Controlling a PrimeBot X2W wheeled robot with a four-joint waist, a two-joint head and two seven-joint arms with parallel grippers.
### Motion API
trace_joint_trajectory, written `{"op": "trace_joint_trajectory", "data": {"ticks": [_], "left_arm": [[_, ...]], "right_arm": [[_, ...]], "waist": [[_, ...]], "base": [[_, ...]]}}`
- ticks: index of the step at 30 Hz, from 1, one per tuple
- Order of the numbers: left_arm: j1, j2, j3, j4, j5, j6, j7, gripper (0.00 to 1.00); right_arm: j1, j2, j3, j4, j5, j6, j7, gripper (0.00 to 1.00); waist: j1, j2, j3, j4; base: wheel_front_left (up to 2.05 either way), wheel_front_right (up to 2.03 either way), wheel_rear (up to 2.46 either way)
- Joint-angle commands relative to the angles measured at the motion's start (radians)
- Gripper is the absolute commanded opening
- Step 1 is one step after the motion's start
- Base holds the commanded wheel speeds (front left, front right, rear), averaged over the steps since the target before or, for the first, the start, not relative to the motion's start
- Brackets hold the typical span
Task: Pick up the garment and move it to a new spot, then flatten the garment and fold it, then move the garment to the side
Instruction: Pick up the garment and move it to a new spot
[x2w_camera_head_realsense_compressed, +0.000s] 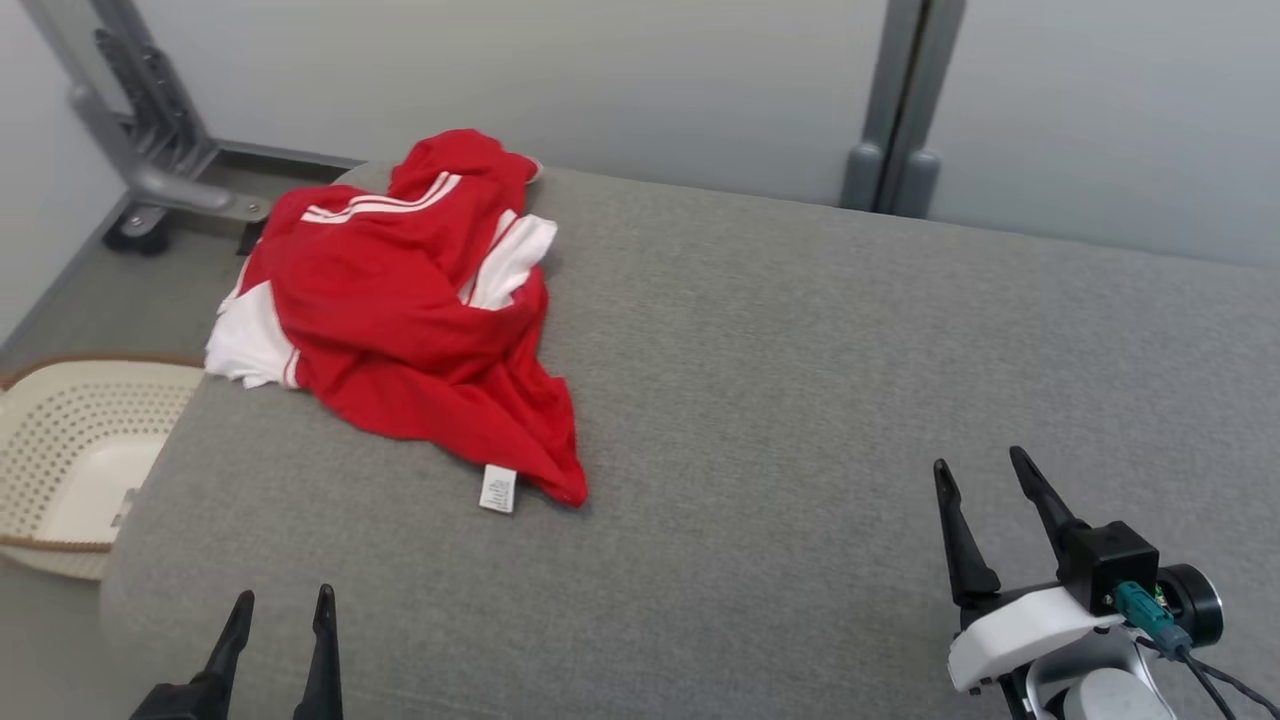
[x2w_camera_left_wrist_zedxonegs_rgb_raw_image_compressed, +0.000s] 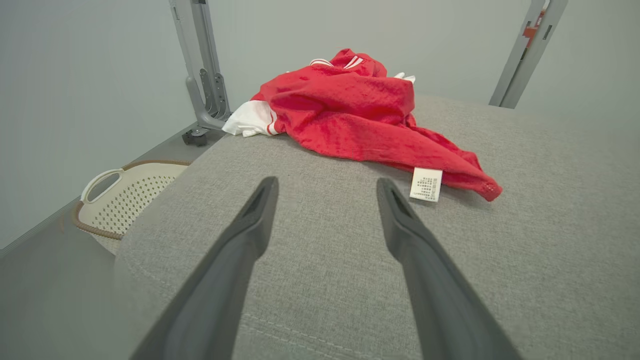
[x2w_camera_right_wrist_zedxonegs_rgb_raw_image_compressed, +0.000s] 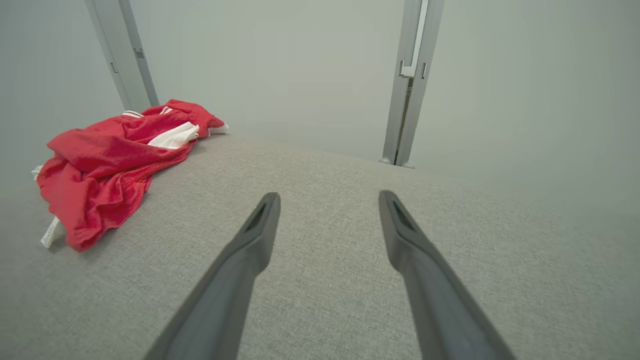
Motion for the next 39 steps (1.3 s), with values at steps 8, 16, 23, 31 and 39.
{"op": "trace_joint_trajectory", "data": {"ticks": [8,16,23,31,39], "left_arm": [[-0.037,-0.010,0.017,-0.032,-0.013,-0.003,-0.001,1.00],[-0.289,0.003,-0.074,0.032,-0.088,-0.003,-0.001,1.00],[-0.631,0.072,-0.190,0.269,-0.268,-0.003,0.045,1.00],[-0.855,0.145,-0.263,0.487,-0.462,-0.003,0.169,1.00],[-0.955,0.162,-0.267,0.703,-0.526,-0.003,0.202,1.00]], "right_arm": [[-0.028,-0.004,0.027,0.007,0.000,0.000,-0.003,1.00],[-0.142,-0.004,0.037,-0.017,-0.078,0.000,-0.003,1.00],[-0.243,-0.006,0.060,-0.025,-0.124,0.000,-0.003,1.00],[-0.272,-0.003,0.081,-0.020,-0.107,0.000,-0.003,1.00],[-0.284,-0.003,0.103,-0.005,-0.115,0.000,-0.003,1.00]], "waist": [[0.0000,0.0000,0.044,0.117],[0.0000,0.0000,0.254,0.033],[0.0000,0.0000,0.436,-0.043],[0.0000,0.0000,0.492,-0.106],[0.0000,0.0000,0.489,-0.137]], "base": [[0.00,0.00,0.00],[0.00,0.00,0.00],[0.00,0.00,0.00],[0.00,0.00,0.00],[0.00,0.00,0.00]]}}
